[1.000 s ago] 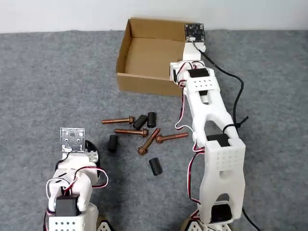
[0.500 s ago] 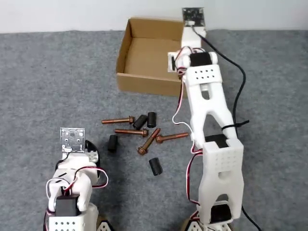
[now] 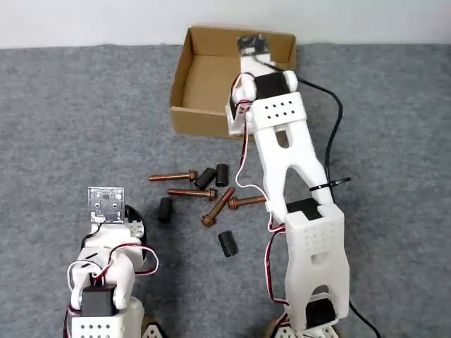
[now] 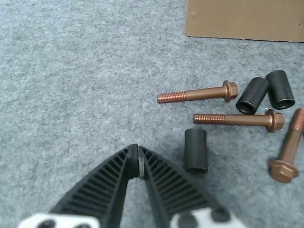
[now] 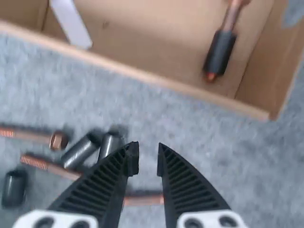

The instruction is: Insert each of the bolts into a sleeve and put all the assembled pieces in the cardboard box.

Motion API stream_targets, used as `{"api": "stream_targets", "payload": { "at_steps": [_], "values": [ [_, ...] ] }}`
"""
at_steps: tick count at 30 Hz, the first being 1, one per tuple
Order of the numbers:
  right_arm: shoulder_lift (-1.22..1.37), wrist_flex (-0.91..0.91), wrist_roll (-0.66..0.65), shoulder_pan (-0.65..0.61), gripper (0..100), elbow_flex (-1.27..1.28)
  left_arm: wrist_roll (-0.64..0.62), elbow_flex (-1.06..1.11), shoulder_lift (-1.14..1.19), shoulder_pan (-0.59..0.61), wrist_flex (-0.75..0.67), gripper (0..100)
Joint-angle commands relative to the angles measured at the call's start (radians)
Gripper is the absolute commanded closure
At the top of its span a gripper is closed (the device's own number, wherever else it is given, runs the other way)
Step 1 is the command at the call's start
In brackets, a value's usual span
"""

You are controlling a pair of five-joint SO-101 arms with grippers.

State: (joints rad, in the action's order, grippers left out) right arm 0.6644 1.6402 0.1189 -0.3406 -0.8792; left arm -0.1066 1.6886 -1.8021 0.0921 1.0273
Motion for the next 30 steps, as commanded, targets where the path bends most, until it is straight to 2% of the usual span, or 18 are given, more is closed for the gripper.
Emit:
{"api": "stream_targets", "payload": {
  "at_steps": [1, 5, 12, 24, 30],
  "values": [
    [-0.070, 0.076, 0.020, -0.022, 94.6, -0.051, 0.006, -0.004, -0.005, 0.006, 0.009, 100],
    [-0.068, 0.140, 0.133, -0.051, 92.8, -0.049, 0.006, -0.004, -0.005, 0.006, 0.009, 100],
    [-0.051, 0.147, 0.167, -0.088, 74.4, -0.031, 0.006, -0.004, -0.005, 0.006, 0.009, 100],
    [0.101, 0.074, 0.167, -0.099, 80.1, -0.032, 0.005, -0.004, -0.005, 0.006, 0.009, 100],
    [0.127, 0.071, 0.172, -0.148, 80.0, -0.032, 0.005, -0.004, -0.005, 0.006, 0.009, 100]
  ]
}}
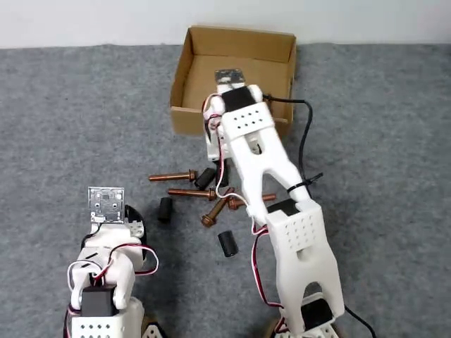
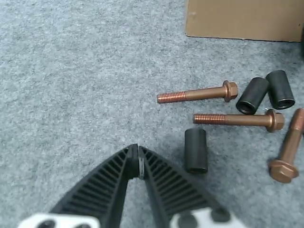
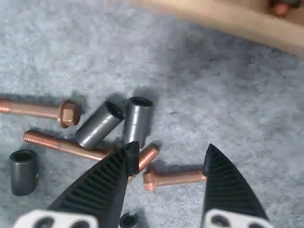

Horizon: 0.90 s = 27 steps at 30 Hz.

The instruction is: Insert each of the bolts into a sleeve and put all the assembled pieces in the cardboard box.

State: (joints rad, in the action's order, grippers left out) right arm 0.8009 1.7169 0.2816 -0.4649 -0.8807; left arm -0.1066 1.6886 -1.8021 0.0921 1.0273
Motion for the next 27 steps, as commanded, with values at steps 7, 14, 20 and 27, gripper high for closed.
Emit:
{"api": "stream_targets", "payload": {
  "at_steps": [7, 14, 20, 27],
  "values": [
    [0.030, -0.018, 0.009, -0.062, 80.0, -0.031, 0.005, -0.004, -0.005, 0.006, 0.009, 100],
    [0.107, -0.090, 0.005, -0.042, 80.0, -0.031, 0.005, -0.004, -0.005, 0.006, 0.009, 100],
    [0.168, -0.176, -0.037, -0.028, 80.1, -0.031, 0.005, -0.004, -0.005, 0.006, 0.009, 100],
    [0.194, -0.170, -0.034, -0.019, 99.1, -0.031, 0.005, -0.004, -0.005, 0.006, 0.009, 100]
  ]
}}
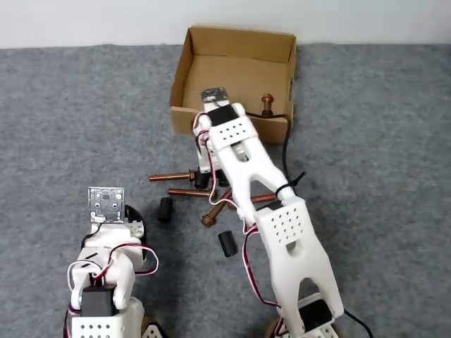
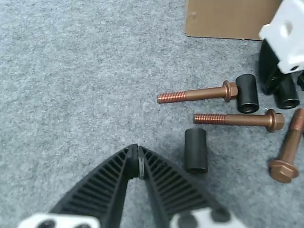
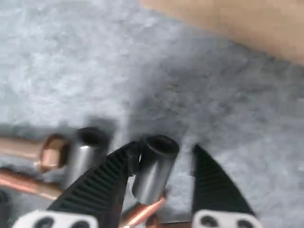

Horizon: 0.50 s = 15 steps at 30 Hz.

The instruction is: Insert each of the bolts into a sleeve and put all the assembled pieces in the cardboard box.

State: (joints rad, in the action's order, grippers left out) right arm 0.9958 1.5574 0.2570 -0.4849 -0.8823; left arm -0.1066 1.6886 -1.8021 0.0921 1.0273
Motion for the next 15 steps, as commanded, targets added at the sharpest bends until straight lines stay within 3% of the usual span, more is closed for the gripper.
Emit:
{"api": "stream_targets", "payload": {
  "at_steps": [1, 10, 15],
  "values": [
    [-0.002, -0.005, -0.009, -0.001, 99.1, -0.029, 0.005, -0.004, -0.005, 0.006, 0.009, 100],
    [-0.125, 0.234, -0.005, -0.001, 99.1, -0.164, 0.005, -0.004, -0.005, 0.006, 0.009, 100],
    [-0.280, 0.240, 0.043, 0.012, 99.1, -0.149, 0.008, -0.004, -0.005, 0.006, 0.009, 100]
  ]
}}
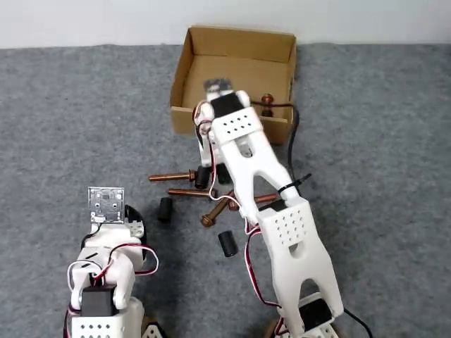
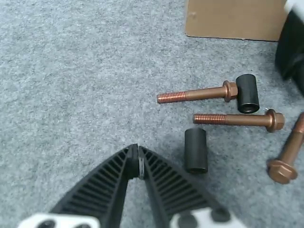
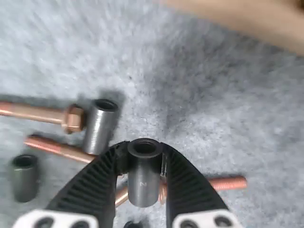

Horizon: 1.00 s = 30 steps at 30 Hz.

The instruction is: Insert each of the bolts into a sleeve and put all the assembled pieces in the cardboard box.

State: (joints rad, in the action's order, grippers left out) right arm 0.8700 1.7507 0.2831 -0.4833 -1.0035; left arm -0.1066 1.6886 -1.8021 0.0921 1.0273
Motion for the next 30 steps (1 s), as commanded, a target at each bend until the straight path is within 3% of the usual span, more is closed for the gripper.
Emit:
{"api": "stream_targets", "payload": {
  "at_steps": [1, 15, 30],
  "values": [
    [-0.193, 0.047, 0.020, 0.010, 99.1, 0.005, 0.008, -0.004, -0.005, 0.006, 0.009, 100],
    [-0.909, 0.035, 0.163, 0.036, 99.1, 0.776, 0.008, -0.004, -0.005, 0.002, 0.009, 100],
    [-1.687, -0.228, 0.178, 0.271, 99.1, 1.587, 0.005, -0.004, -0.002, -0.041, 0.023, 100]
  ]
}}
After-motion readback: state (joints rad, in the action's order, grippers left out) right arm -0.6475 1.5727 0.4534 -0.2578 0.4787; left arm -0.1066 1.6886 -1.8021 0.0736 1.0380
